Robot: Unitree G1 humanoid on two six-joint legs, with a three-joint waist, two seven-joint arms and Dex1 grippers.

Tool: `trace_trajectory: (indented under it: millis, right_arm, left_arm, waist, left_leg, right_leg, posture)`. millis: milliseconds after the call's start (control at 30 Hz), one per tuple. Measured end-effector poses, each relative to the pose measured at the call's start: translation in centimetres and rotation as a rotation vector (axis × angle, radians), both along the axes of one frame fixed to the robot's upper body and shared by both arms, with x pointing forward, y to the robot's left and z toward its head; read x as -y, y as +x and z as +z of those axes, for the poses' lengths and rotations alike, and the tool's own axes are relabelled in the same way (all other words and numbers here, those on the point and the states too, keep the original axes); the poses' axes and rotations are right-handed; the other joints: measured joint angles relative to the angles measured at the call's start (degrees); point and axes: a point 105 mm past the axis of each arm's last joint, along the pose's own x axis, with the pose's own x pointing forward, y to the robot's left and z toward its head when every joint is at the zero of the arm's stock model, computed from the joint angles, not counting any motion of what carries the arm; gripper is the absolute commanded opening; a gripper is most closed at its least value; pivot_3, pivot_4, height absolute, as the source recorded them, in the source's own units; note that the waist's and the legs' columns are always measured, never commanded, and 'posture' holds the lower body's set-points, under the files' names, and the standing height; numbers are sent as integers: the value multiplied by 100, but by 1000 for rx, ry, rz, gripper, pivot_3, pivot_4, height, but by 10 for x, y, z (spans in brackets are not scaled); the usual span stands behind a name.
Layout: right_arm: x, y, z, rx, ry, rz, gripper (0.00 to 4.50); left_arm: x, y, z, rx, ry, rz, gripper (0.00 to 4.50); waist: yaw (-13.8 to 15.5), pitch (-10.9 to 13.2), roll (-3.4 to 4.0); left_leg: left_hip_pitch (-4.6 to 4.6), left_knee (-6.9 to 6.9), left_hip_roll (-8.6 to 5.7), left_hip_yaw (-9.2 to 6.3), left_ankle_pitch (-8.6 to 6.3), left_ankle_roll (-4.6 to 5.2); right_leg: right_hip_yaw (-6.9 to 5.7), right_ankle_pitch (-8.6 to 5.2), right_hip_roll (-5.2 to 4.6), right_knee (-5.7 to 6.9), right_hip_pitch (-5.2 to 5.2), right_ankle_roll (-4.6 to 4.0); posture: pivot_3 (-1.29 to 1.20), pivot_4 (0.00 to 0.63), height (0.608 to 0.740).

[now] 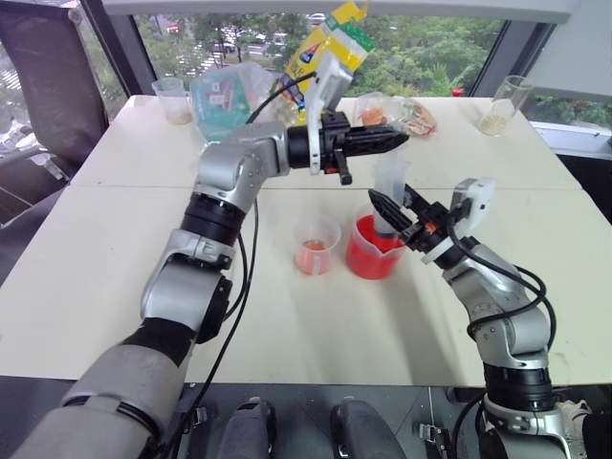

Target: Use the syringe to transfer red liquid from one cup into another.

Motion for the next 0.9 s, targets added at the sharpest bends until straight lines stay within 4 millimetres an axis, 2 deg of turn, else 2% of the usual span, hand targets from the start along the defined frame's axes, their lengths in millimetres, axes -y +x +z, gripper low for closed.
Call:
trace_trajectory:
  millis: [133,167,267,467,533,667,767,900]
  right_arm:
    - [0,0,0,1,-3,0,1360]
    - [0,0,1,1,-5,0,1360]
    - [0,0,3,6,1,9,1360]
    - [3,5,14,15,-6,-4,1360]
    - [3,6,13,2,-8,-5,1360]
    - [-6,4,15,6,-17,48,1360]
    - [-11,3,34,44,-14,80,1360]
    - [-31,-7,67,131,-3,189,1360]
  left_arm:
    - [0,0,0,3,-1,0,43]
    - [0,0,0,3,-2,0,337]
    - [-4,2,3,8,-8,17,1472]
    - [-9,-7,7,67,-16,2,4346]
    - [-13,-9,5,77,-13,4,4468]
    - [-47,0,1,71,-17,118,4468]
    - [-74,3,-5,46,-15,197,4468]
    - [-104,-1,4,64,-29,280,4468]
  waist:
    - [-1,0,0]
    - [0,0,0]
    - [-12,0,0]
    - [-6,0,0]
    - [-10,0,0]
    - [-57,0,1]
    - [-32,0,1]
    - [-15,0,0]
  left_leg:
    - [0,0,0,0,0,0]
    - [0,0,0,0,0,0]
    - [0,0,0,0,0,0]
    - [0,-1,2,-1,0,0]
    - [1,-1,3,-1,1,-1]
    - [5,-2,6,0,1,-2]
    - [5,0,7,0,4,-7]
    - [3,1,7,0,4,-6]
  right_leg:
    - [0,0,0,0,0,0]
    - [0,0,0,0,0,0]
    - [0,0,1,0,0,0]
    - [1,0,0,1,0,0]
    - [1,0,0,1,0,0]
    - [10,0,5,11,-4,-1]
    - [9,0,1,15,-6,0]
    - [8,0,-2,13,-5,-1]
  posture:
    - [0,150,740]
    - [0,150,740]
    - [0,150,740]
    - [0,150,740]
    - [0,150,740]
    - [0,150,740]
    - [0,150,740]
    - [0,150,740]
